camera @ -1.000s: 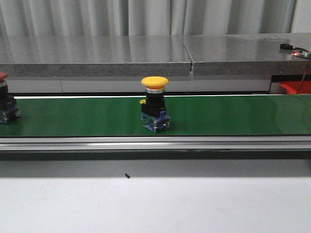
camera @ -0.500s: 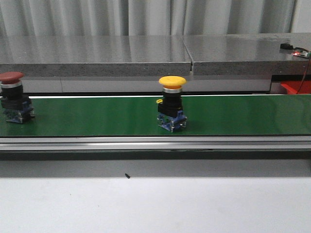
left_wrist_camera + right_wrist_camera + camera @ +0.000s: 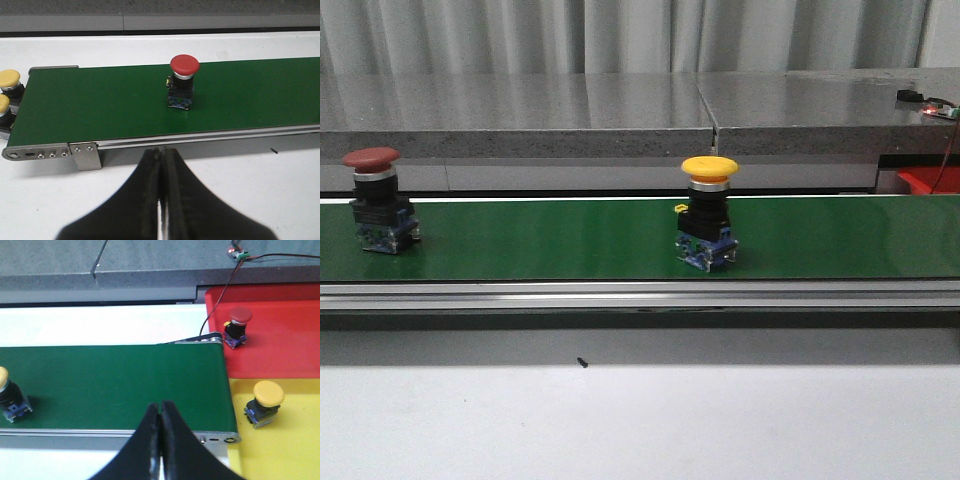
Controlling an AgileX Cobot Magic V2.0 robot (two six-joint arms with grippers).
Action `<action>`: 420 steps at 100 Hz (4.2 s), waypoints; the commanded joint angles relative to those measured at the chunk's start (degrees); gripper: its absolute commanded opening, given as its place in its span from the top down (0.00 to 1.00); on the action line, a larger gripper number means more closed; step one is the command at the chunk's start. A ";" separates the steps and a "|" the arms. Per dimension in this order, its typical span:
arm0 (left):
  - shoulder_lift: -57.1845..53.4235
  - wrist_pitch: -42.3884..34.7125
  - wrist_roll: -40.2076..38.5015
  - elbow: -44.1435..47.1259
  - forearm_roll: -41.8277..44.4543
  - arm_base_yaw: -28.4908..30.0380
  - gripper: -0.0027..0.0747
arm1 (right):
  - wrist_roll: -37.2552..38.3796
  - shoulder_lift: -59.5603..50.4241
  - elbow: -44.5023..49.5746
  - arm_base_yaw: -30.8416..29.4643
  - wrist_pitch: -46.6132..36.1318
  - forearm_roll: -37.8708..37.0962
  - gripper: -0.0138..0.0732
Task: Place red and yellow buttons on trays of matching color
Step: 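Move the right gripper above the yellow button arriving on the belt, then grasp the yellow button with the right gripper and lift it, then lower the yellow button into the yellow tray and open the right gripper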
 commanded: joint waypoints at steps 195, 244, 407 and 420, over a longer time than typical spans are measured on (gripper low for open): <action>0.52 -3.94 -0.57 -1.60 -0.33 -0.49 0.99 | -31.55 54.73 -30.52 10.82 9.89 18.23 0.44; 0.52 -3.94 -0.57 -1.60 -0.33 -0.49 0.99 | -31.38 49.68 -30.52 10.05 11.79 18.17 0.62; 0.52 -3.94 -0.57 -1.60 -0.33 -0.49 0.99 | -16.73 51.02 -27.00 -35.84 -1.89 18.45 0.62; 0.52 -3.94 -0.57 -1.60 -0.33 -0.49 0.99 | -16.73 54.41 -27.00 -35.84 -2.99 18.75 0.62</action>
